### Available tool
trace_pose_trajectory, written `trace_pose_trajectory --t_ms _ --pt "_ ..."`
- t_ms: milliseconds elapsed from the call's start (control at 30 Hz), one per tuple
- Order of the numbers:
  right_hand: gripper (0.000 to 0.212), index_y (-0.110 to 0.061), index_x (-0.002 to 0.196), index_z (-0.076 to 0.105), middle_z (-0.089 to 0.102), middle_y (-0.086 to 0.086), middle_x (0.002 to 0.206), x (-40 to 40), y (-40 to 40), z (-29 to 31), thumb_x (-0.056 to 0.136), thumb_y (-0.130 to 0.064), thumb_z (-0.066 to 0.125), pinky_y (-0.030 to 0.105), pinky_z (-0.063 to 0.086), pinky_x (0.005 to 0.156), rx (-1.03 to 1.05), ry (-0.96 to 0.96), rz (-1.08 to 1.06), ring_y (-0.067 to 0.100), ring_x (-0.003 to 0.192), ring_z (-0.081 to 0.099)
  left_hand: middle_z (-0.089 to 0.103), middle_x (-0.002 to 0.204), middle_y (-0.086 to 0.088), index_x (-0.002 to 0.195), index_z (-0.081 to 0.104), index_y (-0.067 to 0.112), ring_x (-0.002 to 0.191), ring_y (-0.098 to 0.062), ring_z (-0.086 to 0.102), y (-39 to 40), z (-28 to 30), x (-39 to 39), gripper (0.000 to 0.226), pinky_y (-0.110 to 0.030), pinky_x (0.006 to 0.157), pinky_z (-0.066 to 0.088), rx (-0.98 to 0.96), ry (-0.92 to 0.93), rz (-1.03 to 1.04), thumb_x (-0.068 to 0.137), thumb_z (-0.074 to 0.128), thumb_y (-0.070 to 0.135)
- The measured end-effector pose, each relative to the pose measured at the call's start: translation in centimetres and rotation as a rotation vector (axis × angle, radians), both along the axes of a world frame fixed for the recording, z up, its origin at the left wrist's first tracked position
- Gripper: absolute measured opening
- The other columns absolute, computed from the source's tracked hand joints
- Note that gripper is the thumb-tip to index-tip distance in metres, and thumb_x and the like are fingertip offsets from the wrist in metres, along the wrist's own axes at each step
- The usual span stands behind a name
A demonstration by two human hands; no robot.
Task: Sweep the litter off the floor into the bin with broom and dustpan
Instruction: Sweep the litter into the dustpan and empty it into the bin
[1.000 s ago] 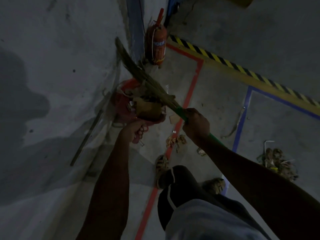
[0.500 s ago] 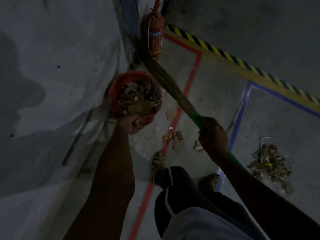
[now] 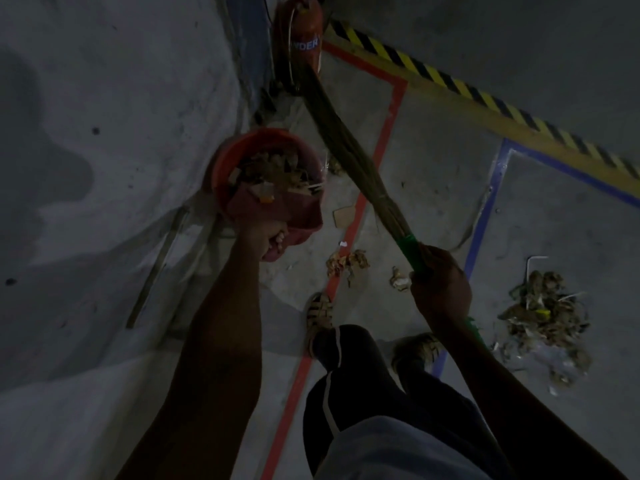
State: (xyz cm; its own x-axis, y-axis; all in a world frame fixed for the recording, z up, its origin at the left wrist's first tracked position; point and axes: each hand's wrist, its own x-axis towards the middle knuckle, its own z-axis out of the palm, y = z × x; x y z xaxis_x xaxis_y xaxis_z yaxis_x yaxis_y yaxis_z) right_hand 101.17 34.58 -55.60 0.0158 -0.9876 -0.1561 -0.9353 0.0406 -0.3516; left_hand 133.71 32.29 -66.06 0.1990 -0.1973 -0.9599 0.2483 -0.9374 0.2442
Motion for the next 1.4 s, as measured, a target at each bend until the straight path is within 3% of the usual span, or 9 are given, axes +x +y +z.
trace_pose_trajectory --t_ms 167,433,533,767,833,933,1067,1200,1400 --pt "0.051 -0.022 0.133 0.061 0.064 0.0 0.126 -1.1 -0.1 -0.8 0.085 -0.009 0.07 0.013 0.033 0.061 0.059 -0.016 -0.066 0.021 0.096 0.064 0.036 0.033 0.005 0.061 0.039 0.014 0.024 -0.004 0.029 1.6 0.6 -3.2 0.038 -0.01 0.031 0.026 -0.003 0.076 0.028 0.097 0.043 0.003" --pt "0.046 -0.016 0.13 0.063 0.068 0.008 0.116 -5.2 -3.1 -6.1 0.085 -0.008 0.07 0.024 0.041 0.068 0.107 -0.067 -0.143 0.027 0.094 0.067 0.037 0.038 0.003 0.06 0.039 0.015 0.043 -0.011 0.03 2.1 -1.4 -10.3 0.038 -0.016 0.037 0.027 0.04 0.068 0.072 0.097 0.045 0.006" --pt "0.046 -0.015 0.126 0.065 0.068 0.012 0.115 -7.7 -5.0 -10.0 0.082 -0.006 0.07 0.028 0.044 0.069 0.169 -0.104 -0.107 0.032 0.094 0.065 0.04 0.04 0.002 0.061 0.042 0.013 0.035 -0.009 0.033 1.3 -3.0 -14.3 0.038 -0.017 0.041 0.026 -0.026 0.038 0.154 0.097 0.051 0.01" --pt "0.035 -0.003 0.117 0.068 0.07 0.021 0.103 -13.1 -10.2 -21.8 0.082 0.0 0.07 0.048 0.056 0.075 0.247 -0.262 -0.101 0.04 0.091 0.067 0.045 0.045 -0.002 0.049 0.044 0.016 0.038 -0.015 0.038 -1.7 -10.6 -21.7 0.055 -0.024 0.044 0.03 -0.197 -0.104 0.274 0.091 0.066 0.043" --pt "0.036 -0.003 0.116 0.069 0.07 0.021 0.103 -14.1 -12.2 -25.7 0.081 0.0 0.071 0.053 0.057 0.074 0.267 -0.274 -0.083 0.04 0.09 0.067 0.047 0.044 0.0 0.046 0.044 0.019 0.04 -0.017 0.042 -3.2 -13.0 -22.7 0.054 -0.03 0.05 0.036 -0.232 -0.188 0.248 0.078 0.067 0.056" --pt "0.044 -0.006 0.125 0.067 0.07 0.019 0.108 -14.2 -15.0 -31.0 0.082 -0.004 0.073 0.047 0.057 0.074 0.333 -0.259 -0.031 0.036 0.09 0.067 0.05 0.047 0.002 0.046 0.048 0.017 0.043 -0.018 0.045 -4.5 -16.6 -23.0 0.056 -0.035 0.059 0.039 -0.263 -0.247 0.236 0.063 0.064 0.068" --pt "0.049 -0.011 0.135 0.06 0.069 0.016 0.114 -11.4 -18.6 -36.3 0.087 -0.009 0.07 0.046 0.057 0.079 0.439 -0.249 0.028 0.036 0.094 0.067 0.052 0.048 -0.001 0.054 0.052 0.014 0.039 -0.016 0.046 -5.9 -19.6 -22.7 0.045 -0.027 0.05 0.037 -0.282 -0.306 0.22 0.076 0.069 0.049" --pt "0.045 -0.014 0.134 0.061 0.071 0.02 0.096 -6.7 -21.8 -39.9 0.089 -0.015 0.066 0.053 0.059 0.069 0.557 -0.245 0.063 0.04 0.079 0.069 0.044 0.045 -0.003 0.053 0.044 0.012 0.031 -0.014 0.038 -6.6 -21.7 -21.5 0.046 -0.021 0.039 0.03 -0.335 -0.352 0.19 0.093 0.065 0.021" --pt "0.024 -0.006 0.111 0.07 0.068 0.01 0.074 -4.2 -22.2 -42.6 0.092 -0.021 0.064 0.043 0.062 0.057 0.718 -0.279 -0.327 0.026 0.061 0.07 0.043 0.044 -0.002 0.06 0.047 0.01 0.03 -0.014 0.037 -6.7 -22.6 -20.3 0.038 -0.019 0.038 0.028 -0.368 -0.379 0.139 0.095 0.062 0.016"
